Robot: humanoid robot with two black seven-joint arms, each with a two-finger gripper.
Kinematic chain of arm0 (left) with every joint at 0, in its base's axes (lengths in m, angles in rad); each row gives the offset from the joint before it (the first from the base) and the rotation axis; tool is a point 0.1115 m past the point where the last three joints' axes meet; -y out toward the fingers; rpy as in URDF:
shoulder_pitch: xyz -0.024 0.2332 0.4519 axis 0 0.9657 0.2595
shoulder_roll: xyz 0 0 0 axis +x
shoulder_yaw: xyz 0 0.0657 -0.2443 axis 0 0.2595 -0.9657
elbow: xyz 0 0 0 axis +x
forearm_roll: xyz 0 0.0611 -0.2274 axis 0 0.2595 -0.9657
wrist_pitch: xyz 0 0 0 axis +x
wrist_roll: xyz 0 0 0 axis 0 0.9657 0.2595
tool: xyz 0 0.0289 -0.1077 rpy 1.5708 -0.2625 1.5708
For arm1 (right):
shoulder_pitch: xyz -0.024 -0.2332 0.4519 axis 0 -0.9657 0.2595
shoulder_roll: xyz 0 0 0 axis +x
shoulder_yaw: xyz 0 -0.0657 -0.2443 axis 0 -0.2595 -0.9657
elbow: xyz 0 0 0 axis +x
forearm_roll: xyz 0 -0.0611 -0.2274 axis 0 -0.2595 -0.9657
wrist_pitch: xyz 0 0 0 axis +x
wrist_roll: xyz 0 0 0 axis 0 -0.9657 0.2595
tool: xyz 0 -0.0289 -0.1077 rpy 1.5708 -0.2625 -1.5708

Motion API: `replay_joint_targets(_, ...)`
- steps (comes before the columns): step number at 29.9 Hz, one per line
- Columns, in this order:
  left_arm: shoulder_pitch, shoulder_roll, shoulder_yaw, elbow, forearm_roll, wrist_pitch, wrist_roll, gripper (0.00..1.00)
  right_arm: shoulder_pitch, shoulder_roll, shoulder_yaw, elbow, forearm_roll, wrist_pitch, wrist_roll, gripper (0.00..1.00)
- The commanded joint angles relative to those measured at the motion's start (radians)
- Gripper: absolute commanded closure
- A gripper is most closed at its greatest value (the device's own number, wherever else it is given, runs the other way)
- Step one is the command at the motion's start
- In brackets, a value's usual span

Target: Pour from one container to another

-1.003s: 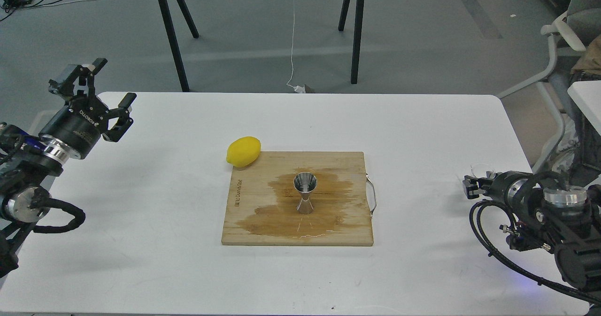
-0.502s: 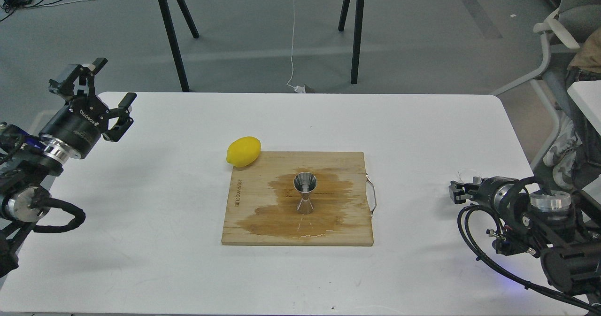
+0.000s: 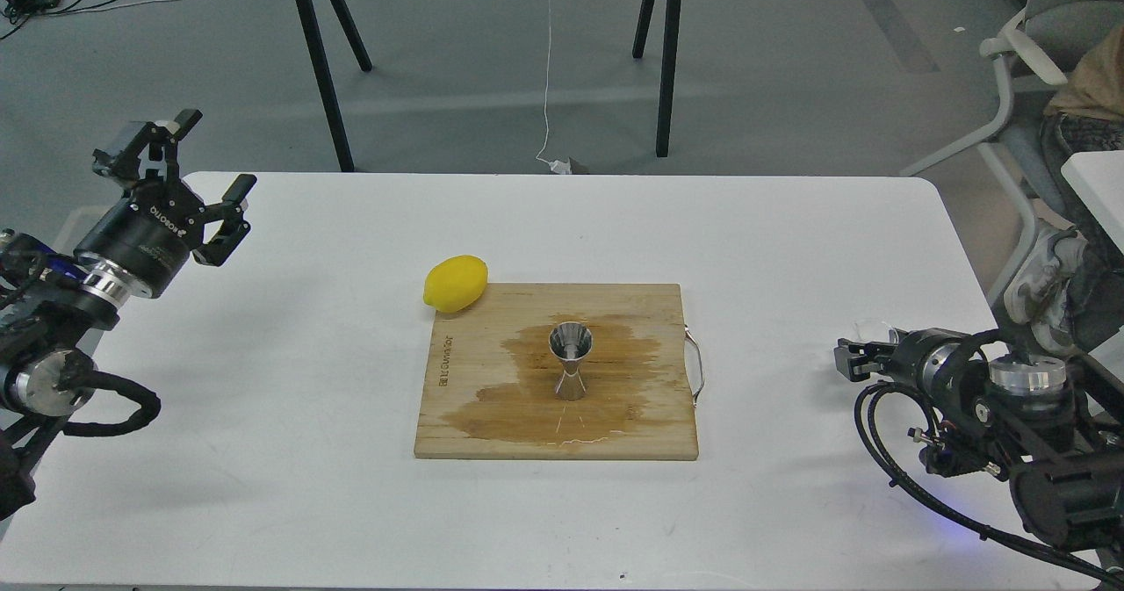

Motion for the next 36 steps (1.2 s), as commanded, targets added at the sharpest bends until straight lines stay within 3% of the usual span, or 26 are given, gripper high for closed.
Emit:
replay_joint_targets(1,0.000,0.000,0.000,0.000,0.000,0.000,0.000,0.08,0.005,0.000,0.006,0.008,0.000,0.000,0.002,0.00)
replay_joint_targets(16,-0.015,0.005,0.000,0.000,0.005,0.000,0.000,0.08,0.135,-0.026,0.009,0.032,-0.015,0.000,0.001,0.00)
replay_joint_targets(18,-0.020,0.008,0.000,0.000,0.005,0.000,0.000,0.08,0.176,-0.060,0.003,0.060,-0.075,0.036,-0.008,0.00)
replay_joint_targets(21,-0.023,0.014,-0.003,-0.003,0.005,0.000,0.000,0.08,0.248,-0.089,-0.011,0.095,-0.258,0.162,-0.073,0.00)
replay_joint_targets(23,-0.034,0.017,-0.003,-0.005,0.005,0.000,0.000,0.08,0.314,-0.094,-0.026,0.092,-0.377,0.272,-0.091,0.00)
replay_joint_targets(26,-0.049,0.040,-0.009,-0.012,0.003,0.000,0.000,0.08,0.371,-0.132,-0.028,0.082,-0.495,0.490,-0.091,0.00)
replay_joint_targets(32,-0.089,0.129,-0.020,-0.034,-0.003,0.000,0.000,0.08,0.393,-0.238,-0.055,0.028,-0.512,0.963,-0.090,0.00)
replay_joint_targets(36,-0.118,0.190,-0.031,-0.051,-0.008,0.000,0.000,0.08,0.380,-0.248,-0.061,-0.020,-0.512,0.977,-0.088,0.00)
